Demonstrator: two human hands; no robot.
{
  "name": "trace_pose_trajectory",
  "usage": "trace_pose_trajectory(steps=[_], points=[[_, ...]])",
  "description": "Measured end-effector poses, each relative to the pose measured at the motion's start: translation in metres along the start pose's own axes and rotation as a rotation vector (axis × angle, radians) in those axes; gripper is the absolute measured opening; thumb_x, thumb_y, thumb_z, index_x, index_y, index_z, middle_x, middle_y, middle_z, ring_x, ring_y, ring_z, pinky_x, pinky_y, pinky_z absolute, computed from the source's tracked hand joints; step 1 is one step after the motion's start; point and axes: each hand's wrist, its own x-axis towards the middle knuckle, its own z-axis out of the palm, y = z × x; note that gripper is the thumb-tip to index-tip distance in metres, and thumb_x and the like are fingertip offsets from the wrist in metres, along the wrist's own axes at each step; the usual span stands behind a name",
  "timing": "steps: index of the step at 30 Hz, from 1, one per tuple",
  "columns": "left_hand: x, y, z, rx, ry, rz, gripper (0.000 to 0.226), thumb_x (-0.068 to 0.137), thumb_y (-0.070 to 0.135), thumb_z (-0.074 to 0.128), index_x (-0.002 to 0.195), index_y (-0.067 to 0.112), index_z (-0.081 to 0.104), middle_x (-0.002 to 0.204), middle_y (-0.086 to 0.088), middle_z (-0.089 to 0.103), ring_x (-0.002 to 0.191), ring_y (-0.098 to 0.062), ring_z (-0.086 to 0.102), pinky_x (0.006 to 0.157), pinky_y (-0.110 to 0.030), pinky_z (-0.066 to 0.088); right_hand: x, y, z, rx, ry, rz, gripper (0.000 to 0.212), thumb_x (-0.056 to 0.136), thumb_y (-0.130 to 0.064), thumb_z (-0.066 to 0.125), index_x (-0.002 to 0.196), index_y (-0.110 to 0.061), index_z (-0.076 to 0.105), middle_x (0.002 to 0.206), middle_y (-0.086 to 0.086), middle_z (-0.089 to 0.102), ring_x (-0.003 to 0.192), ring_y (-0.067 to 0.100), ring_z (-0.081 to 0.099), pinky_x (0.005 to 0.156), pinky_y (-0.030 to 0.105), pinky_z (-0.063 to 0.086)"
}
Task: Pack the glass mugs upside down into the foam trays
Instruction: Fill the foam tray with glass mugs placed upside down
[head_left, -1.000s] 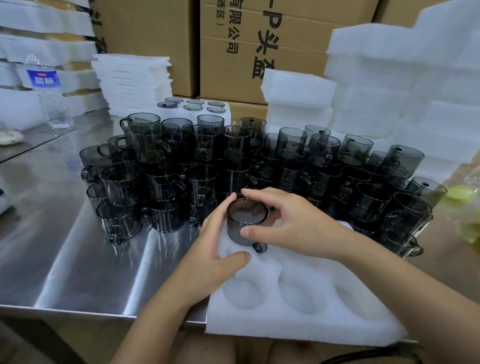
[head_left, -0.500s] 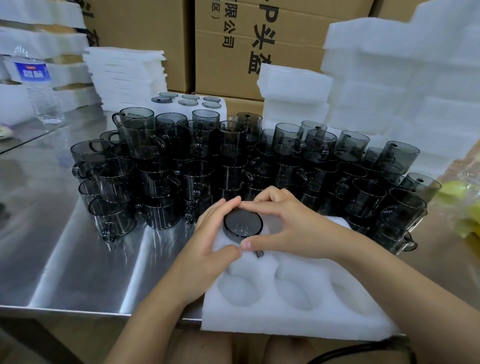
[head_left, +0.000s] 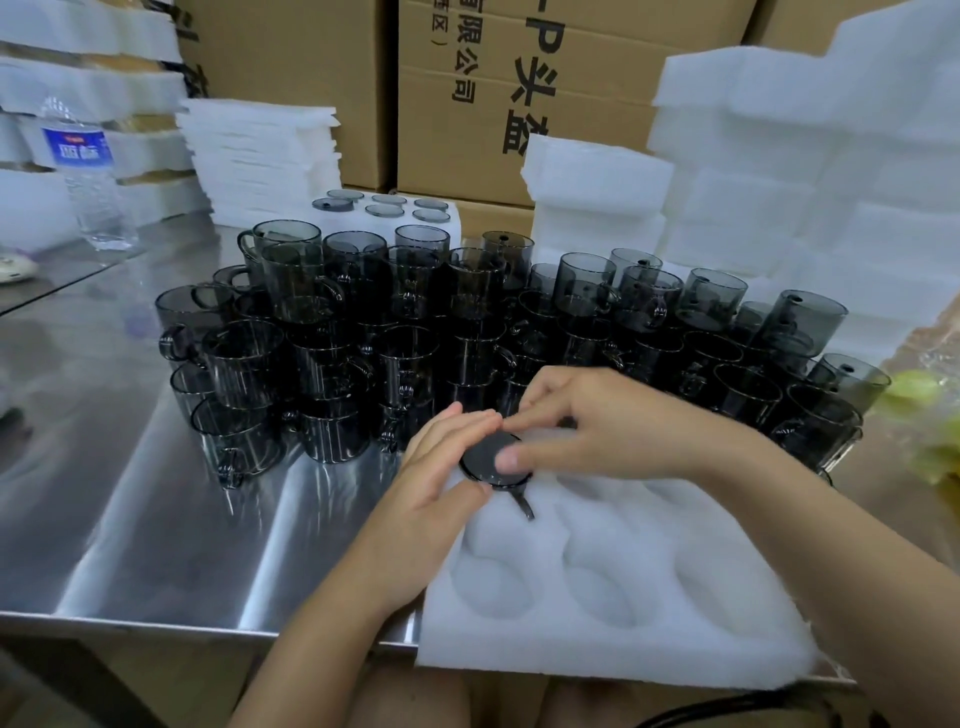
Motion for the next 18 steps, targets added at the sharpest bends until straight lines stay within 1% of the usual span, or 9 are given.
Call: trace_pose_trajectory(steps=[1,2,3,4,5,7,10,12,18], points=[[0.000,0.000,0.000,0.000,-0.006,0.008,0.049,0.078,0.022,0.044,0.121,0.046,0.049,0.128,0.045,0.040,0.133,0.021,0.013,0.098,0.005,0.014,0.004,-0.004,-0.005,0.044,0.103,-0.008,0.037,0.078,-0.060,0.059,0.087,-0.028,0.076,0.091,-0.006,0.065,0.079,0.010,0.058,0.072,0.027,0.045],[0.000,0.000,-0.001,0.005,-0.009,0.014,0.049,0.077,0.021,0.044,0.120,0.044,0.051,0.128,0.043,0.041,0.134,0.020,0.013,0.099,0.005,0.014,0.010,-0.007,-0.009,0.078,0.245,-0.021,0.032,0.082,-0.053,0.060,0.081,-0.025,0.076,0.081,-0.003,0.068,0.067,0.006,0.058,0.064,0.024,0.046],[0.000,-0.001,-0.001,0.009,-0.010,0.017,0.049,0.077,0.021,0.043,0.120,0.042,0.052,0.128,0.041,0.042,0.134,0.020,0.013,0.098,0.005,0.013,0.017,-0.011,-0.011,0.100,0.378,-0.046,0.024,0.085,-0.046,0.061,0.083,-0.026,0.076,0.076,-0.006,0.069,0.061,0.001,0.055,0.061,0.018,0.044],[0.000,-0.001,-0.001,0.011,-0.008,0.018,0.048,0.076,0.020,0.044,0.119,0.040,0.054,0.128,0.040,0.043,0.134,0.019,0.013,0.098,0.006,0.013,0.024,-0.015,-0.011,0.080,0.464,-0.083,0.017,0.088,-0.038,0.062,0.093,-0.028,0.075,0.076,-0.010,0.068,0.061,-0.003,0.053,0.063,0.015,0.042],[0.000,-0.001,-0.001,0.011,-0.006,0.019,0.048,0.076,0.020,0.044,0.118,0.039,0.055,0.127,0.040,0.044,0.135,0.019,0.013,0.098,0.006,0.013,0.031,-0.020,-0.010,0.011,0.501,-0.120,0.018,0.089,-0.032,0.061,0.104,-0.029,0.072,0.081,-0.013,0.064,0.062,-0.004,0.050,0.068,0.016,0.041],[0.000,-0.001,-0.001,0.005,0.004,0.021,0.047,0.074,0.020,0.045,0.116,0.037,0.058,0.126,0.038,0.046,0.135,0.017,0.014,0.101,0.002,0.013,0.043,-0.028,-0.002,-0.197,0.455,-0.189,0.030,0.092,-0.026,0.058,0.122,-0.028,0.063,0.099,-0.007,0.057,0.073,0.001,0.046,0.078,0.024,0.040],[0.000,-0.002,0.000,-0.021,0.011,0.016,0.045,0.074,0.018,0.045,0.114,0.034,0.061,0.127,0.035,0.047,0.139,0.009,0.017,0.112,-0.018,0.015,0.058,-0.031,0.012,-0.482,0.404,-0.227,0.040,0.094,-0.027,0.053,0.134,-0.028,0.052,0.121,0.000,0.047,0.099,0.017,0.048,0.086,0.032,0.037],[0.000,-0.002,0.000,-0.020,0.012,0.022,0.043,0.075,0.017,0.045,0.112,0.033,0.061,0.126,0.034,0.048,0.139,0.007,0.018,0.114,-0.024,0.016,0.063,-0.032,0.017,-0.513,0.397,-0.239,0.040,0.094,-0.027,0.054,0.134,-0.025,0.051,0.126,0.002,0.044,0.106,0.021,0.047,0.087,0.035,0.036],[0.001,-0.002,0.000,-0.021,0.013,0.021,0.042,0.075,0.018,0.046,0.109,0.036,0.061,0.125,0.037,0.047,0.138,0.009,0.019,0.112,-0.023,0.016,0.067,-0.032,0.019,-0.467,0.388,-0.272,0.025,0.094,-0.018,0.056,0.117,-0.010,0.058,0.130,0.008,0.042,0.103,0.026,0.050,0.085,0.037,0.042]])
